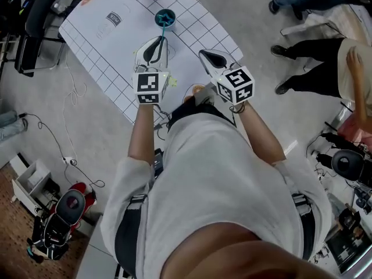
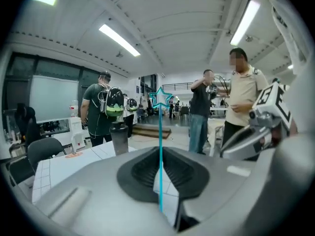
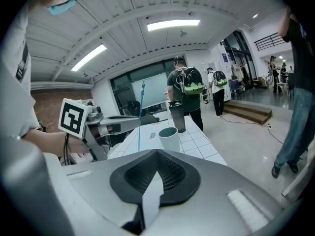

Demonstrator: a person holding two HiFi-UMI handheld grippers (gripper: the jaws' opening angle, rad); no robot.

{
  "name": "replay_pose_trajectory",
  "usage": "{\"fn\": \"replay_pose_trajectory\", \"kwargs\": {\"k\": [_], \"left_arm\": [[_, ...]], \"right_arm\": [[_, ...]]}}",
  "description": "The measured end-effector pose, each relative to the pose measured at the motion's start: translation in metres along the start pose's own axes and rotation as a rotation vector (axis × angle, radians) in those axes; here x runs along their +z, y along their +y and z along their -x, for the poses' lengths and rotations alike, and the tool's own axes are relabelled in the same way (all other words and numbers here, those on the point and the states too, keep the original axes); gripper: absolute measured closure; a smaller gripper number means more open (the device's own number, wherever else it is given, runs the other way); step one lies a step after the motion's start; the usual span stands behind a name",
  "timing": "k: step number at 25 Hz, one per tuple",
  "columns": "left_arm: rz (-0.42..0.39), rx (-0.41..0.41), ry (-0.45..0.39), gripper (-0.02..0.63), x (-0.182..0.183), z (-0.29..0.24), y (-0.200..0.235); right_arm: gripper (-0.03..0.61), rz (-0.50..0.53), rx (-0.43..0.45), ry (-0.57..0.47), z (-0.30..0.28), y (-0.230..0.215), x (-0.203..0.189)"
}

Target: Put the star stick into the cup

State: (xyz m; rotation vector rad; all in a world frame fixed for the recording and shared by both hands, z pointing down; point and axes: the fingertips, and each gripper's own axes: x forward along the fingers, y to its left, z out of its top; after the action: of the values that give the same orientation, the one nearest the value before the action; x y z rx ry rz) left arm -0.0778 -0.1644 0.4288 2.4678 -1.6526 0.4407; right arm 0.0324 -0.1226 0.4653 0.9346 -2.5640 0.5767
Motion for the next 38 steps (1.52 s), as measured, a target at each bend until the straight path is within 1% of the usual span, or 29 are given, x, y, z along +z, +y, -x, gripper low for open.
{"fn": "replay_pose_trajectory", "kwargs": {"k": [2,4,6,9,13,15,16,18,20,25,30,32,35,38], "left_arm": [[0.036,-0.003,-0.044,0.597,0.012,-0.012,0.013],[0.049,-0.008,-0.082,0.595,0.024,-0.024,0.023],[0.064,-0.015,-0.116,0.595,0.036,-0.033,0.033],[0.116,-0.011,-0.170,0.595,0.056,-0.046,0.051],[0.198,0.004,-0.214,0.595,0.082,-0.063,0.073],[0.217,0.000,-0.237,0.595,0.090,-0.072,0.078],[0.212,-0.008,-0.231,0.595,0.088,-0.079,0.077],[0.202,-0.034,-0.192,0.595,0.076,-0.092,0.071],[0.218,-0.051,-0.155,0.595,0.061,-0.101,0.069],[0.260,-0.048,-0.112,0.595,0.035,-0.108,0.076],[0.271,-0.033,-0.091,0.595,0.015,-0.109,0.086],[0.270,-0.021,-0.068,0.595,0.005,-0.110,0.087],[0.254,-0.019,-0.028,0.595,-0.006,-0.115,0.084],[0.239,0.011,-0.010,0.595,-0.013,-0.116,0.083]], "right_arm": [[0.578,0.010,0.006,0.012,-0.010,-0.002,0.005],[0.578,0.021,0.005,0.025,-0.017,-0.003,0.009],[0.578,0.017,-0.002,0.031,-0.023,-0.004,0.011],[0.578,0.001,-0.017,0.030,-0.030,-0.008,0.016],[0.578,-0.012,-0.049,0.028,-0.032,-0.015,0.021],[0.578,-0.022,-0.067,0.027,-0.032,-0.019,0.022],[0.578,-0.031,-0.079,0.026,-0.031,-0.021,0.021],[0.578,-0.052,-0.106,0.028,-0.029,-0.027,0.016],[0.578,-0.069,-0.130,0.034,-0.028,-0.033,0.011],[0.578,-0.114,-0.164,0.058,-0.032,-0.044,0.001],[0.578,-0.120,-0.130,0.107,-0.049,-0.037,-0.013],[0.578,-0.116,-0.115,0.122,-0.054,-0.036,-0.017],[0.578,-0.110,-0.106,0.118,-0.056,-0.038,-0.013],[0.578,-0.099,-0.083,0.116,-0.056,-0.041,-0.011]]}}
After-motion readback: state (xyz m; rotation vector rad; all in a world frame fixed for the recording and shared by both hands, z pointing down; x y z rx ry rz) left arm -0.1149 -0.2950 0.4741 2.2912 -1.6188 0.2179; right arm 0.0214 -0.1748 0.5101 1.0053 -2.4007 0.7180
